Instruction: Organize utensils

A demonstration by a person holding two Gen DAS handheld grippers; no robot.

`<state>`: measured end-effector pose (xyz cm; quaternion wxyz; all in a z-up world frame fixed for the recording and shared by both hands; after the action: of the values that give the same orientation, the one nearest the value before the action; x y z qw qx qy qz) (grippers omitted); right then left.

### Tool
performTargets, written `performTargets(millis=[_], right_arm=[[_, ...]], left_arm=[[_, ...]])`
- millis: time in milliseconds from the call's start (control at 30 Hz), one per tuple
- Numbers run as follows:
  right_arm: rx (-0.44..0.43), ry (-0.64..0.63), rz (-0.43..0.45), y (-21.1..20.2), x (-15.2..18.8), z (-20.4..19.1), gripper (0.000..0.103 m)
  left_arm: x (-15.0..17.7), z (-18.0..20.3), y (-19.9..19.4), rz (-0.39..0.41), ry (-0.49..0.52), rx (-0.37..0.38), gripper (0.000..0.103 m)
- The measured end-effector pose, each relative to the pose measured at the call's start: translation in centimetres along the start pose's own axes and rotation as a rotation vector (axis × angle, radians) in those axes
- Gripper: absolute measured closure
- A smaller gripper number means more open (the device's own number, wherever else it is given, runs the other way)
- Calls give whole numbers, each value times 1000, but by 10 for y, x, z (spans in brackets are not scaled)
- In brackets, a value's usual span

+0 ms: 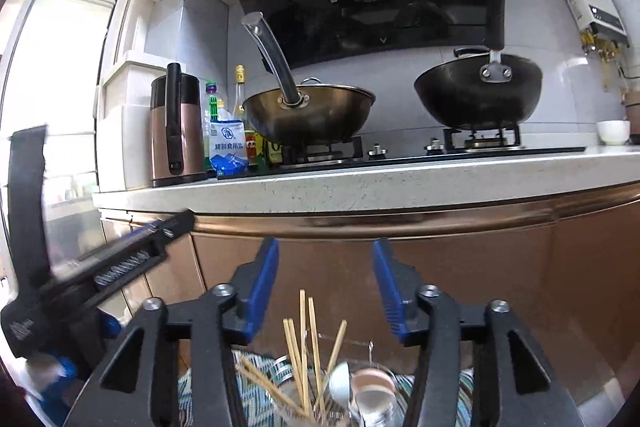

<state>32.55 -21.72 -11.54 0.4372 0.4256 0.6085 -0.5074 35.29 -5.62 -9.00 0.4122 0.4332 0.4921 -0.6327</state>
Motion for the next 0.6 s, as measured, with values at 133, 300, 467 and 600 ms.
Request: performTargets(millis=[133, 300, 467, 600], right_arm=[[29, -1, -39, -35, 5, 0, 34], [89, -41, -73, -85, 12, -2, 23], [146, -76, -81, -140, 20, -3, 13], [194, -87, -76, -171, 24, 3, 3]], left_arm=[[1, -2, -45, -37, 53, -31, 52], [9, -7, -99, -70, 97, -86, 44], [17, -9, -140, -59, 120, -112, 41], [22, -13, -167, -46, 116, -130, 35]])
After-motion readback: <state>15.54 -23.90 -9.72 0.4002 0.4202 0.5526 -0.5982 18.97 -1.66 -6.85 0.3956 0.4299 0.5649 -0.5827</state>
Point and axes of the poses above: each gripper's, at about its wrist camera, not at the fingertips, and y roughly the way its jaws point, z to its right, x to its underside, the point moved 10 cm from there along y, roughly the way its jaws point, and after that the axes turned 6 degrees about -z, right-handed, at the moved point
